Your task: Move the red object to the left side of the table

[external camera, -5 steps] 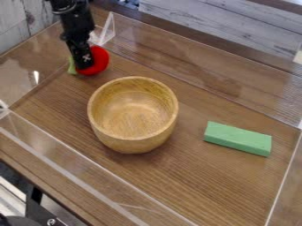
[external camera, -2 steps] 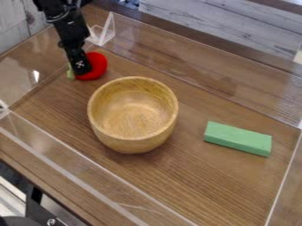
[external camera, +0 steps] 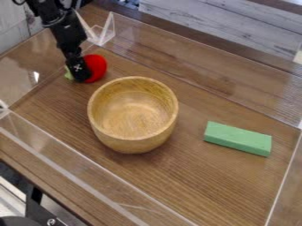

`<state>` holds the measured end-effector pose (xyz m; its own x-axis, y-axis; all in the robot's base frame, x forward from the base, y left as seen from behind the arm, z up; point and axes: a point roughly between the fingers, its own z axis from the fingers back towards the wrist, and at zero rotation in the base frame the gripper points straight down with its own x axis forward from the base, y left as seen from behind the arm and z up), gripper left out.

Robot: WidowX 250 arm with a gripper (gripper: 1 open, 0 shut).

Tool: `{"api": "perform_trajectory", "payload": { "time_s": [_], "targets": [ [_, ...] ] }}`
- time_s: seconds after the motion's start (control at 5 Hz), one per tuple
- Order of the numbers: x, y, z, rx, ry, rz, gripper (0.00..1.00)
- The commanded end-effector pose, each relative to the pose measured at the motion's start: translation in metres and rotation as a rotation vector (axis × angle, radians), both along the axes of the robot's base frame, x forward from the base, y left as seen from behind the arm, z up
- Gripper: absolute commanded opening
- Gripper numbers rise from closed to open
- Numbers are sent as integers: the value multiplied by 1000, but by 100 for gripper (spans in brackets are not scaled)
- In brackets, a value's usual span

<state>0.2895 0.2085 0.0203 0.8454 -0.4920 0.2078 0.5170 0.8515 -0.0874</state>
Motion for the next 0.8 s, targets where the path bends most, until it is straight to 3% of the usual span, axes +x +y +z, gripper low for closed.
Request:
{"api": "perform_trajectory", "payload": {
  "time_s": [0.0,0.6],
  "targets": [
    [-8,6,5,1,-7,89,100],
    [-7,6,5,-44,15,145,100]
  ]
}}
